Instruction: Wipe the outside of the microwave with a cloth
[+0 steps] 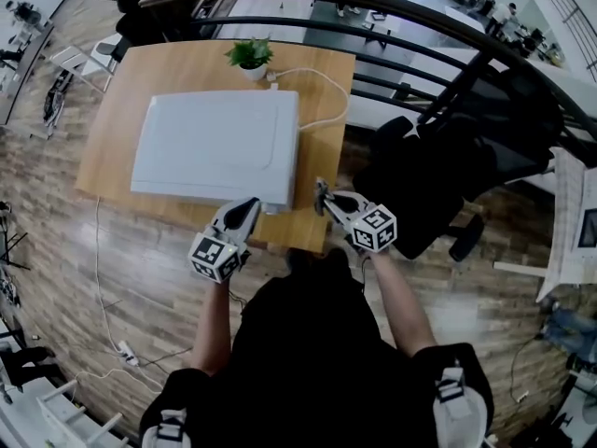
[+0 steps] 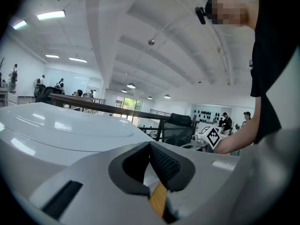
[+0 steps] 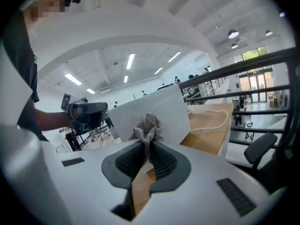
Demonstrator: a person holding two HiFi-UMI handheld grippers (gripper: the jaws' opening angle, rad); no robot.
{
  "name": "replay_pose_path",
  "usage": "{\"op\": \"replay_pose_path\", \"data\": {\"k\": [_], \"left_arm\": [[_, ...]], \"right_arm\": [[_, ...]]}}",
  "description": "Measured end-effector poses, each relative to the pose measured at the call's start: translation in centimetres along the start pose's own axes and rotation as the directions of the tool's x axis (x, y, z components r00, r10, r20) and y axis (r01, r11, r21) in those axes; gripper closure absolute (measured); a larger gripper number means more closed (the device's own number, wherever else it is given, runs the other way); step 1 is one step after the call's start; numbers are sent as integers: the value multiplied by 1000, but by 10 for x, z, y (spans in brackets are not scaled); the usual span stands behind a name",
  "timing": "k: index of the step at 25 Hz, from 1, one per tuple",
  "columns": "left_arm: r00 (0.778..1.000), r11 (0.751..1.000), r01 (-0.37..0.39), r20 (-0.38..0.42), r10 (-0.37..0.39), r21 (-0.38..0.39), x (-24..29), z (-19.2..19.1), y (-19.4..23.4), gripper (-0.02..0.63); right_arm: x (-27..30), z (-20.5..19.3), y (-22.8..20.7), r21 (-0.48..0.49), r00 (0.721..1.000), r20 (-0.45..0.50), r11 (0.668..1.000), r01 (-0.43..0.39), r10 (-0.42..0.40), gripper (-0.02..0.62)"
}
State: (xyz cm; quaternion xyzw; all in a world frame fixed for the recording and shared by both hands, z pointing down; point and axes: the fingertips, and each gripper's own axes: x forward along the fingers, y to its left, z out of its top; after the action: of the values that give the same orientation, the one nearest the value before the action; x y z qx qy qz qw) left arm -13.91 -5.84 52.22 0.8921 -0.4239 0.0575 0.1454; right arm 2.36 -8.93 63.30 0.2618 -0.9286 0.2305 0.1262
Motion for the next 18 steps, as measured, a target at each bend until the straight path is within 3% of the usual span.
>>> {"op": "replay_pose_path", "data": {"k": [4, 6, 18], "left_arm": [[1000, 1000, -12, -2, 12, -19, 2, 3, -11, 604], [1000, 1000, -24, -2, 24, -18, 5, 7, -17, 604], [994, 994, -107, -12, 107, 5, 5, 24, -46, 604]], "right_arm": [[-22, 30, 9, -163, 1000, -19, 986, -16, 13, 568], [-36, 39, 11, -199, 1000, -19, 980, -25, 22, 568], [-91, 54, 6, -207, 999, 16, 977, -48, 52, 569]]}}
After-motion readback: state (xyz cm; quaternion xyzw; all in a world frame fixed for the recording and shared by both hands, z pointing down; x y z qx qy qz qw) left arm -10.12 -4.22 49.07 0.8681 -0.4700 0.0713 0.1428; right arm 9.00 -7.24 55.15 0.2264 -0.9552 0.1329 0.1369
